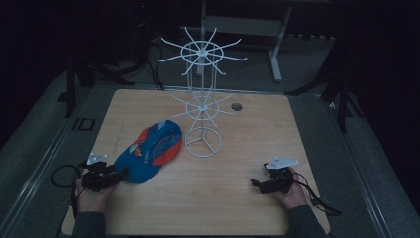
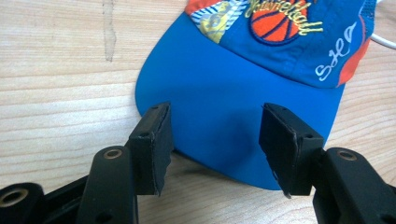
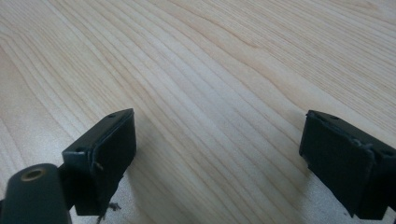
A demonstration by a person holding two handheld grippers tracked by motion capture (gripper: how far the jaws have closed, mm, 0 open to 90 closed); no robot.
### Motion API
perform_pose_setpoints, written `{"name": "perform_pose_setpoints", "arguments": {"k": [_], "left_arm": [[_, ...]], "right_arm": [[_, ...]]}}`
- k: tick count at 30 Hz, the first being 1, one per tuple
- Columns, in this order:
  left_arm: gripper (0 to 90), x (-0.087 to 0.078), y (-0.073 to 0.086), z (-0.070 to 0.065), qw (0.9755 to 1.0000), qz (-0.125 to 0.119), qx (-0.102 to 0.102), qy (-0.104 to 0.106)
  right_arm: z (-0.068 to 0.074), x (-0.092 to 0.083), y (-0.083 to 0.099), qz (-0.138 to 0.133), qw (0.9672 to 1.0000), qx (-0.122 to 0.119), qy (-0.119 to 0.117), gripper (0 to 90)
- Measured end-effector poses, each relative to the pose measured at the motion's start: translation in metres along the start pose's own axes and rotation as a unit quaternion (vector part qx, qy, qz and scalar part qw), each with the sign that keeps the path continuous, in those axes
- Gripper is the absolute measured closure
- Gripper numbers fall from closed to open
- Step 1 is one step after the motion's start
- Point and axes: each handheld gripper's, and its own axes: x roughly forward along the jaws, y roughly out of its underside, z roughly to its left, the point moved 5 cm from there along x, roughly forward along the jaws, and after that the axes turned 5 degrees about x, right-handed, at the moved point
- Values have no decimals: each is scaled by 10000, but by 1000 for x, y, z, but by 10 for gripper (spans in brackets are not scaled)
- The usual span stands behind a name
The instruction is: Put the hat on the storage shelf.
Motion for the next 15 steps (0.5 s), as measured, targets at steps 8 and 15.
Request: {"name": "perform_pose_setpoints", "arguments": {"k": [8, 15], "left_arm": [[446, 0, -6, -1, 9998, 27, 196, 68], [447, -3, -17, 2, 9995, 29, 311, 51]], "right_arm": [[0, 0, 0, 1, 10000, -3, 0, 106], [0, 0, 0, -1, 10000, -4, -3, 106]]}}
